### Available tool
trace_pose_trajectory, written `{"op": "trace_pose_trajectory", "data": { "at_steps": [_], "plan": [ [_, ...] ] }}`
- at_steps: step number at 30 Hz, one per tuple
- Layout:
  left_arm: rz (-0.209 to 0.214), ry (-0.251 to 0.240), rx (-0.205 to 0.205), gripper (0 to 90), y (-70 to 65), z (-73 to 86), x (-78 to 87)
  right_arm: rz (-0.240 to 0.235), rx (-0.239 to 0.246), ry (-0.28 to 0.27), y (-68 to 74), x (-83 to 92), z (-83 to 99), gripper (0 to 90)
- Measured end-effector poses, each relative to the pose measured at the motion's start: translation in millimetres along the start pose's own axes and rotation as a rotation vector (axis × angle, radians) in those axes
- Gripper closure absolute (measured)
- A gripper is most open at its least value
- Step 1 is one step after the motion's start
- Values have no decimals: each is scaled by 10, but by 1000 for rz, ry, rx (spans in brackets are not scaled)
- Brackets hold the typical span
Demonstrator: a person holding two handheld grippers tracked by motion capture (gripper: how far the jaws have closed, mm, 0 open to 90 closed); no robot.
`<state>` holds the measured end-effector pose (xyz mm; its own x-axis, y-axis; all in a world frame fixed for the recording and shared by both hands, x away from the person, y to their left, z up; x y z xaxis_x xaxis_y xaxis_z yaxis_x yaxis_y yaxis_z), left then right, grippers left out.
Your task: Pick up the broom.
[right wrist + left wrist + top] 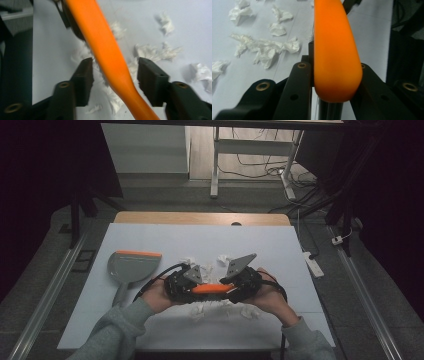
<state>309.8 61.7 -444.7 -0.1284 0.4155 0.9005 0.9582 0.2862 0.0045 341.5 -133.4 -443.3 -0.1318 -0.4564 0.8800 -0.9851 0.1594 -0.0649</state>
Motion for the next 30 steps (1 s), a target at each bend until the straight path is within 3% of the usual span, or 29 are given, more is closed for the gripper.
{"op": "trace_pose_trajectory", "data": {
  "at_steps": [2, 5, 11, 15, 17, 19, 20, 21, 24, 27, 30],
  "plan": [
    [4, 3, -17, 781, -10, 5, -1, -11, 40, 20, 14, -36, 14, 611],
    [18, 7, -27, 781, -5, 18, -8, -15, 61, 21, 26, -40, 20, 624],
    [61, -34, -24, 776, 27, 54, 15, 9, 110, 2, 80, 12, 13, 651],
    [34, -62, -36, 767, 24, 63, 16, 28, 118, 7, 98, 42, 3, 659],
    [8, -85, -45, 739, 16, 73, 25, 10, 111, -1, 84, 45, 15, 675],
    [-37, -116, -25, 710, 11, 88, 44, 0, 105, -8, 77, 47, 20, 685],
    [-102, -149, 2, 616, -2, 116, 75, -8, 86, -28, 65, 62, 20, 688],
    [-102, -149, 2, 523, -2, 116, 75, -6, 81, -31, 53, 72, 22, 688],
    [-188, -197, 81, 395, -11, 192, 150, 4, 55, -33, 15, 89, 48, 688],
    [-239, -241, 163, 354, -17, 330, 242, 15, 34, -32, -22, 96, 72, 688],
    [-291, -245, 232, 342, -31, 509, 309, 33, -14, -41, -84, 109, 111, 688]
  ]
}}
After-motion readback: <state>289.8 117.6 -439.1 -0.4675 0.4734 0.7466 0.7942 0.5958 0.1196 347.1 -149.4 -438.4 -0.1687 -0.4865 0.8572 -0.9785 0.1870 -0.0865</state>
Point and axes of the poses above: each handheld gripper's, and its own axes: x roughly backward along the jaws, z roughly out of its underside, y roughly to its left, the point moved 2 cm from there along -x, roughly forward along the jaws, and after that the axes turned 10 degrees about y, right-handed, at the moved point
